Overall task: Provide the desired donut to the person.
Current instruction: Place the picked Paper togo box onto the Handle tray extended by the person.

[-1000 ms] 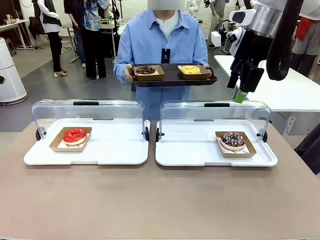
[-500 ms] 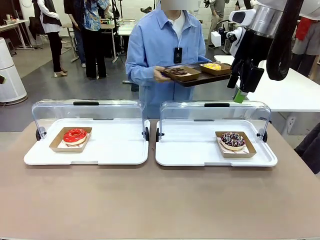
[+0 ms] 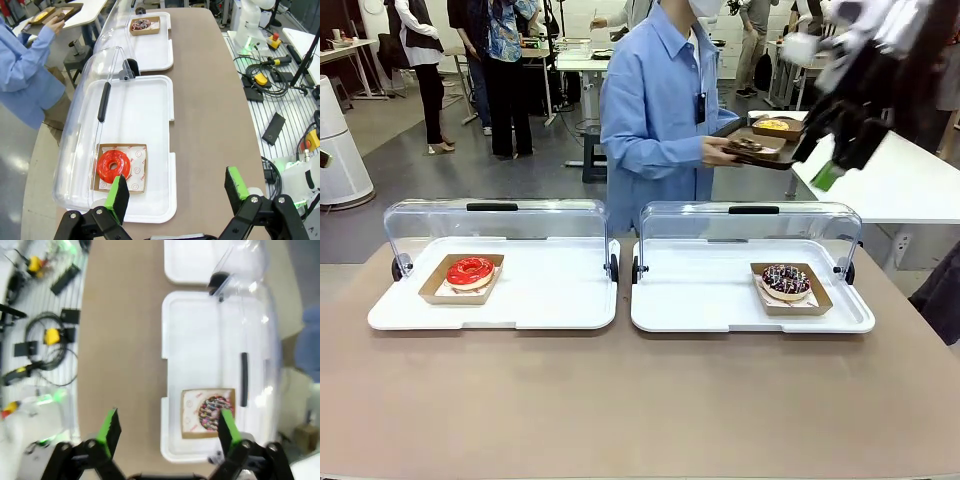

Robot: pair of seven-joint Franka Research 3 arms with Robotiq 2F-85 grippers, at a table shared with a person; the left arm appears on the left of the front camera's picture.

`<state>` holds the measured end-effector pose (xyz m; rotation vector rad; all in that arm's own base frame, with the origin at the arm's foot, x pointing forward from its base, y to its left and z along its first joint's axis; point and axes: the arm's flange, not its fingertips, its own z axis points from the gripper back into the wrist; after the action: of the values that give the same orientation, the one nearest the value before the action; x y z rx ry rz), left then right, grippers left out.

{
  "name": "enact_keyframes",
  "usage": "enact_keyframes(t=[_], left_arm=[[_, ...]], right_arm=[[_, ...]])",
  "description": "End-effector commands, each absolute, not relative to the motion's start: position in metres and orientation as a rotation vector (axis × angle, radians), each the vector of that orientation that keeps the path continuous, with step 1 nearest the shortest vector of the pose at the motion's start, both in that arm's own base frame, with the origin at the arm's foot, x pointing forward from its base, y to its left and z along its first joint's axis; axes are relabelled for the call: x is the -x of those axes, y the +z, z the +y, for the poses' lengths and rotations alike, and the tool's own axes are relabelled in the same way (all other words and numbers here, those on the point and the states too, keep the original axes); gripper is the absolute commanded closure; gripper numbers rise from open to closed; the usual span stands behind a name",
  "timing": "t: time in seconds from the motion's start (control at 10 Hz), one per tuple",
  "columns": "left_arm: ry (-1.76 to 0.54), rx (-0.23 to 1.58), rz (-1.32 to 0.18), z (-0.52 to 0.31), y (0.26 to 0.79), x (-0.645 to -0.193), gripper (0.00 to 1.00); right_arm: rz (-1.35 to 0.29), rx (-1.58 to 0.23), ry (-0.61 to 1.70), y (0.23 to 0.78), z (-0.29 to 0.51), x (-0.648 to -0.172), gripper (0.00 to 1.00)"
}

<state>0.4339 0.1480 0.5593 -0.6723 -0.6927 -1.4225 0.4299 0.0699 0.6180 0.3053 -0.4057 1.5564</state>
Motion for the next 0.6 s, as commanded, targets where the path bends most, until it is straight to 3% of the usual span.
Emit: enact_keyframes(t=[0.0,0.2,0.5], left_arm=[[-1.415,0.673,-0.705,0.147,0.561,-0.433,0.00],[-1.415,0.673,-0.705,0.147,0.561,-0.433,0.00],[-1.415,0.673,-0.705,0.147,0.561,-0.433,0.00]], right_arm=[[-0.659,-0.484,1.624,0.604,0.007,-0.427,0.00],[-0.901,-0.628,1.603,0.581,-0.031,-0.437,0.00],[-1.011,-0.739,1.399,0.555,-0.073,-0.426,0.00]])
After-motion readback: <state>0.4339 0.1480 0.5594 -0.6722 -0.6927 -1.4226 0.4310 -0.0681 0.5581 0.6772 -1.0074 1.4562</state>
